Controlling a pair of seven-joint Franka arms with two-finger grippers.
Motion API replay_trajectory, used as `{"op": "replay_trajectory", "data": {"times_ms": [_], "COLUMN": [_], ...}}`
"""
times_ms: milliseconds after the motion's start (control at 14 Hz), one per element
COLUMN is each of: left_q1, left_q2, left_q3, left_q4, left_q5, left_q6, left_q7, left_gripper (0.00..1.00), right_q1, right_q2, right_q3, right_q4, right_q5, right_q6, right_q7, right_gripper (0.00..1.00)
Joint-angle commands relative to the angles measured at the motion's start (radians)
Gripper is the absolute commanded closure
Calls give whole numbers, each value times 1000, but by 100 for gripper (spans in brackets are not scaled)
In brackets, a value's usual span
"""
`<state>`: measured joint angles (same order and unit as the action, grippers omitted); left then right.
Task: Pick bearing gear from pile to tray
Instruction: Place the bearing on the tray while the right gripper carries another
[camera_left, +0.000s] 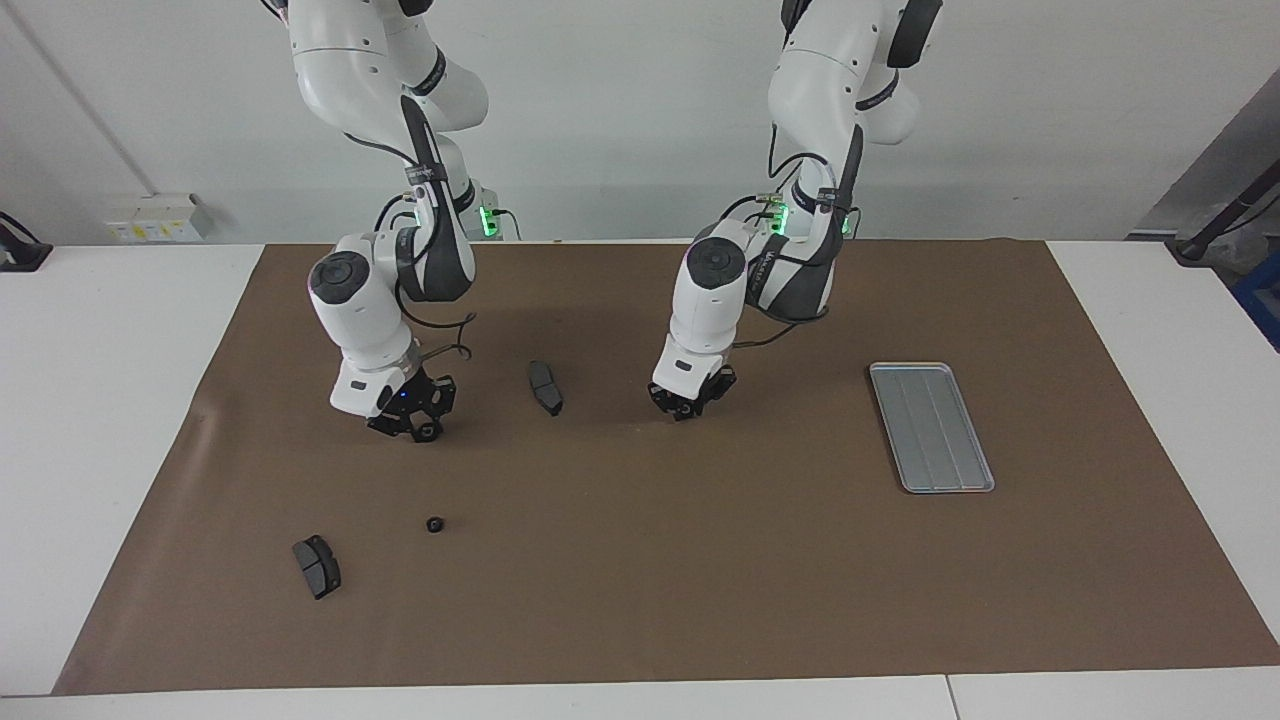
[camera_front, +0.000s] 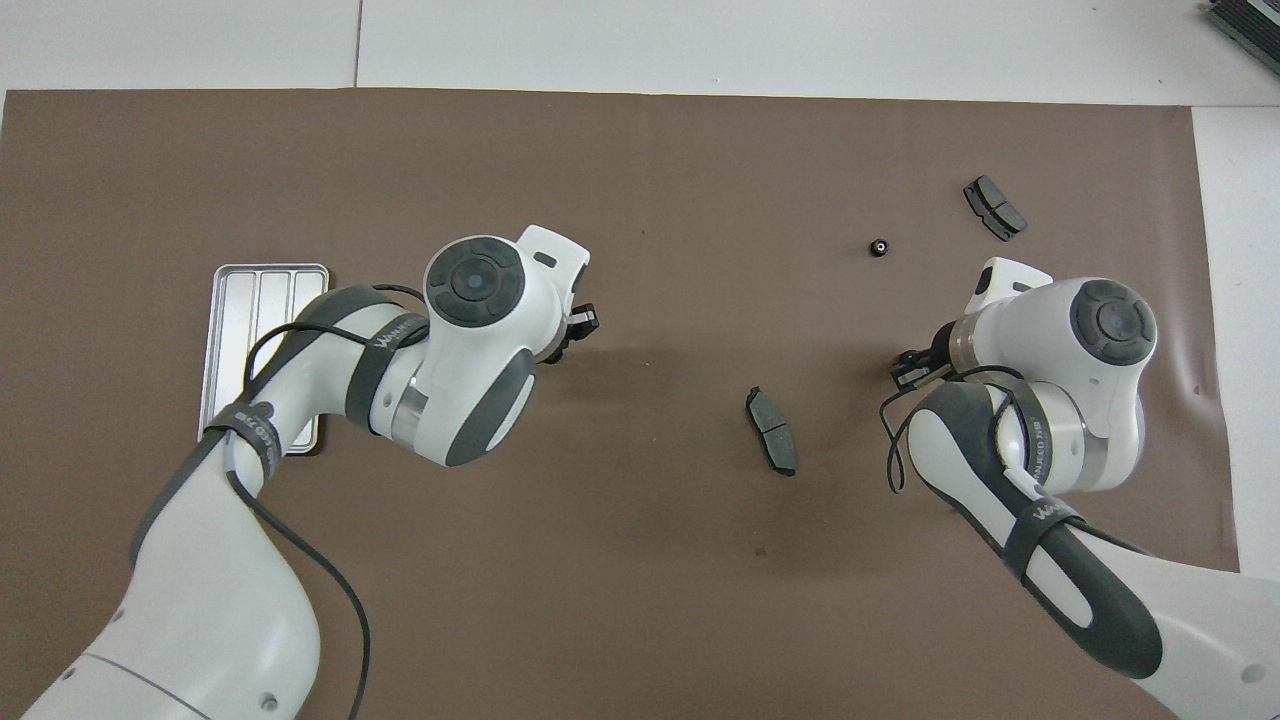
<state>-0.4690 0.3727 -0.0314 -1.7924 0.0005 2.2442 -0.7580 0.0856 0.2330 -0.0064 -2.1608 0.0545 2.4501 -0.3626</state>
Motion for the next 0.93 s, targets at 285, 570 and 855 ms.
{"op": "replay_trajectory", "data": {"times_ms": [285,570,855], "left_q1": [309,469,530], "left_q2": [-107,-127,-169], "left_q3": [-7,-9,-7], "left_q4": [-27,-79,-218], "left_q5": [10,9,9], "left_q6": [-138,-124,1], "left_q7": [490,787,873], "left_gripper": [100,100,95], "right_q1": [101,233,354], "right_q2": [-8,23,100], "right_q3": [16,19,19], "right_q4": [244,324,368], "right_q5": [4,66,127], "right_q6": [-226,-204,-68], "right_q7": [448,758,965], "right_gripper": [100,100,100]}}
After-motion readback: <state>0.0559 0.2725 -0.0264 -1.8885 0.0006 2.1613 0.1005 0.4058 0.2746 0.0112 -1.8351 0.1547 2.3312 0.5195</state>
